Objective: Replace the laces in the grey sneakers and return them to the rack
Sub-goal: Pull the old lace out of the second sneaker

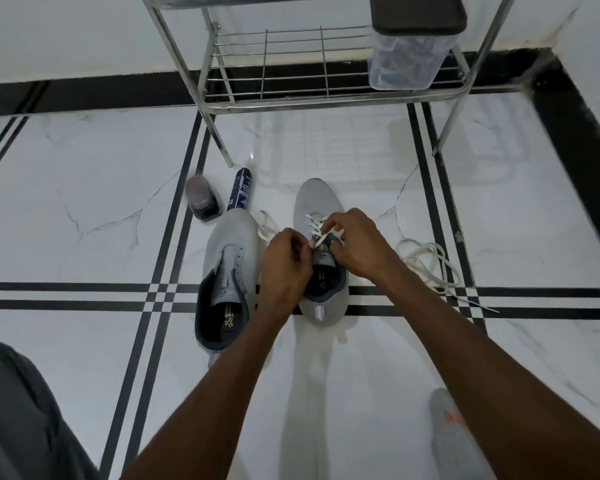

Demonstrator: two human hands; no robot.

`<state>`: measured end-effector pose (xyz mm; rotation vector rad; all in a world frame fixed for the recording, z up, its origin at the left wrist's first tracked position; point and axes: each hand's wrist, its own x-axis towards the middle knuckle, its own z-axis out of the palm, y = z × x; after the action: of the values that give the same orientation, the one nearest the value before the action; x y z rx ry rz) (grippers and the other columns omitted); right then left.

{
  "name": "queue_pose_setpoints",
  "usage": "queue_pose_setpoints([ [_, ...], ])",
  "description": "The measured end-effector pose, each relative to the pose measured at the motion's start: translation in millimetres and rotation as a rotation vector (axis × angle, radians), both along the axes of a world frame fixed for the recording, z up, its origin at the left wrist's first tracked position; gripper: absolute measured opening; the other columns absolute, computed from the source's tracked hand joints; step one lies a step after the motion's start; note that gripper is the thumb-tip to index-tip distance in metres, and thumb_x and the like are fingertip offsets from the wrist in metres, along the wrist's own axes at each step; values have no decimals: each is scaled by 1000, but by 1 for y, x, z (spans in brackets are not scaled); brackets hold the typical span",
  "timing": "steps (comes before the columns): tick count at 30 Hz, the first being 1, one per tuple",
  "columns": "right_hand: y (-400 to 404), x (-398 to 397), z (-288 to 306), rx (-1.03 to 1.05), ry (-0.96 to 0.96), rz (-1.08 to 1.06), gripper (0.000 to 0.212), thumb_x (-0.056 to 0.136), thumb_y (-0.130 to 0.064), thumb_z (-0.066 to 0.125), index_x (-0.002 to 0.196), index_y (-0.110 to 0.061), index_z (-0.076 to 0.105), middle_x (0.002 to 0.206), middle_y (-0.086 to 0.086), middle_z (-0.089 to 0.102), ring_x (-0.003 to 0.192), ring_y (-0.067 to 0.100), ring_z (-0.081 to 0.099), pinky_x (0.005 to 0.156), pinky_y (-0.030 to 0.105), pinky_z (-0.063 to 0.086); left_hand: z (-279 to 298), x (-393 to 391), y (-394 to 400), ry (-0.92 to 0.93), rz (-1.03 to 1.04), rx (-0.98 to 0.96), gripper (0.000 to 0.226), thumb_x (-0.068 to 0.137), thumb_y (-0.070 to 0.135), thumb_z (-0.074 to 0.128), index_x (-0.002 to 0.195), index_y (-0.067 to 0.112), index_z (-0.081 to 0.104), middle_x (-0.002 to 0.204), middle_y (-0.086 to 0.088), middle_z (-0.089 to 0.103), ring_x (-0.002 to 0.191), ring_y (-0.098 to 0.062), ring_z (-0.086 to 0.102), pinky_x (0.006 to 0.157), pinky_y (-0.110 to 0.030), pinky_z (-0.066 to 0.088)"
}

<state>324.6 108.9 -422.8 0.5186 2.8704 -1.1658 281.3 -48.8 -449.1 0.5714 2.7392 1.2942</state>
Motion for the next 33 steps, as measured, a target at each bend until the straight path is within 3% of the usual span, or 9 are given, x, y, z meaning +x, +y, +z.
queue_pose_setpoints([
  [7, -18, -11, -7, 173, -47, 161, 21, 95, -29, 63, 102, -16, 77, 119, 9, 51, 106, 27, 55, 85, 42, 54, 3, 0, -2, -156, 126, 75, 13, 100, 15, 59, 96, 7, 68, 89, -2, 71, 81, -18, 64, 72, -25, 46],
  [10, -10, -10, -7, 109, 167, -260, 15, 92, -18, 62, 93, -7, 72, 121, 10, 47, 98, 27, 59, 81, 33, 51, 1, -1, -5, -173, 161, 83, 15, 100, 19, 61, 95, 7, 70, 87, 1, 71, 80, -14, 63, 72, -23, 46],
  [12, 2, -9, -8, 46, 179, -403, 15, 91, -12, 62, 104, -9, 68, 130, 12, 43, 111, 27, 55, 85, 27, 42, 1, -1, -6, -183, 179, 102, 15, 100, 20, 63, 95, 7, 70, 85, 0, 71, 79, -14, 64, 71, -21, 47],
  [16, -4, -16, -13, 71, -1, 7, 14, 87, -25, 68, 99, -23, 74, 123, 8, 56, 121, 30, 49, 93, 27, 32, 1, -1, -6, -187, 174, 103, 13, 98, 18, 64, 93, 8, 70, 83, 2, 71, 77, -12, 65, 64, -7, 43],
  [21, -26, -18, -12, 409, -73, 282, 27, 98, -31, 56, 114, -19, 74, 135, 6, 48, 128, 31, 37, 100, 42, 42, 3, -2, -6, -198, 160, 113, 11, 98, 16, 64, 93, 8, 69, 80, 2, 71, 72, -3, 64, 63, -5, 43],
  [23, -12, -20, -13, 305, 28, 119, 19, 95, -22, 60, 100, -19, 78, 126, 6, 57, 117, 25, 50, 94, 34, 47, 3, -3, -7, -176, 166, 105, 10, 98, 16, 65, 92, 9, 69, 80, 5, 69, 72, -1, 62, 63, -3, 40],
  [25, 12, -22, -8, 65, 193, -340, 18, 92, -11, 62, 89, -21, 77, 117, 13, 61, 99, 20, 62, 80, 15, 49, 4, -3, -7, -181, 172, 102, 12, 98, 18, 65, 92, 9, 69, 80, 6, 68, 72, 0, 61, 63, -3, 40],
  [28, 34, -13, 8, 74, 371, -668, 12, 95, -10, 63, 103, -15, 70, 127, 13, 46, 107, 21, 53, 77, 5, 36, 3, -2, -5, -199, 185, 111, 13, 98, 20, 65, 93, 9, 70, 83, 2, 71, 75, -8, 64, 62, -5, 42],
  [33, -8, -17, 10, 164, -61, 8, 25, 89, -32, 71, 112, -22, 73, 134, 10, 48, 131, 33, 36, 100, 38, 38, 6, -2, -3, -208, 186, 116, 12, 97, 19, 66, 93, 8, 71, 83, 1, 72, 76, -10, 66, 63, -6, 44],
])
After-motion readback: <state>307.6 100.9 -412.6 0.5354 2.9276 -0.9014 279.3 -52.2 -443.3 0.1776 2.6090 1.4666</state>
